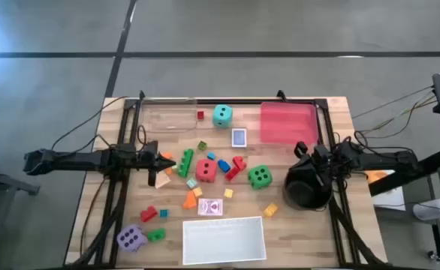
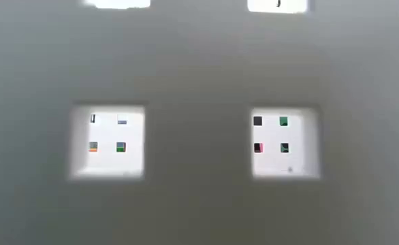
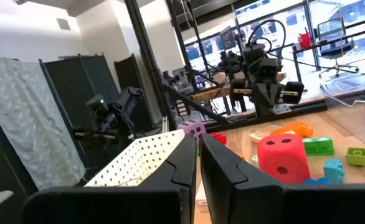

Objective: Pick & Place Toys

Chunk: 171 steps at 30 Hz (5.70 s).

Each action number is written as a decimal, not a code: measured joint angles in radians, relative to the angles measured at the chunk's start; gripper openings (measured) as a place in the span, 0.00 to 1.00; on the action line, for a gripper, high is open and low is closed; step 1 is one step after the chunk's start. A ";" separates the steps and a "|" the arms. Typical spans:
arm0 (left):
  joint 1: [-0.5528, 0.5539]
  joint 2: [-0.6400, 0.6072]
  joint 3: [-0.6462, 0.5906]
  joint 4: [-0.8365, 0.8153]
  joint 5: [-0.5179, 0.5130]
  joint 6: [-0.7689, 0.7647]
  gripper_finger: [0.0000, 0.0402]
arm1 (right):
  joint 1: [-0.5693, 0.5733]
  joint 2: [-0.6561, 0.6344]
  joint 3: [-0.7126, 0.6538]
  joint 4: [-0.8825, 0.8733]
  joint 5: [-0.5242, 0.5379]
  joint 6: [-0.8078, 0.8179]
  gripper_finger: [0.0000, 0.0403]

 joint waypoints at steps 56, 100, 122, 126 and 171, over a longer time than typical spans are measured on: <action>0.001 0.000 0.000 0.000 0.000 0.000 0.01 | 0.000 0.000 0.000 0.006 0.003 -0.005 0.04; 0.008 0.149 0.452 -0.015 -0.087 -0.589 0.01 | 0.000 0.750 0.754 -0.383 0.343 0.229 0.04; 0.134 0.745 0.785 -0.658 -0.103 -0.572 0.15 | -0.001 0.793 0.838 -0.383 0.341 0.121 0.04; 0.138 0.815 0.785 -0.652 -0.100 -0.572 0.32 | 0.000 0.800 0.838 -0.385 0.341 0.123 0.04; 0.144 1.178 0.786 -0.673 -0.023 -0.602 0.65 | 0.000 0.817 0.846 -0.307 0.340 0.286 0.04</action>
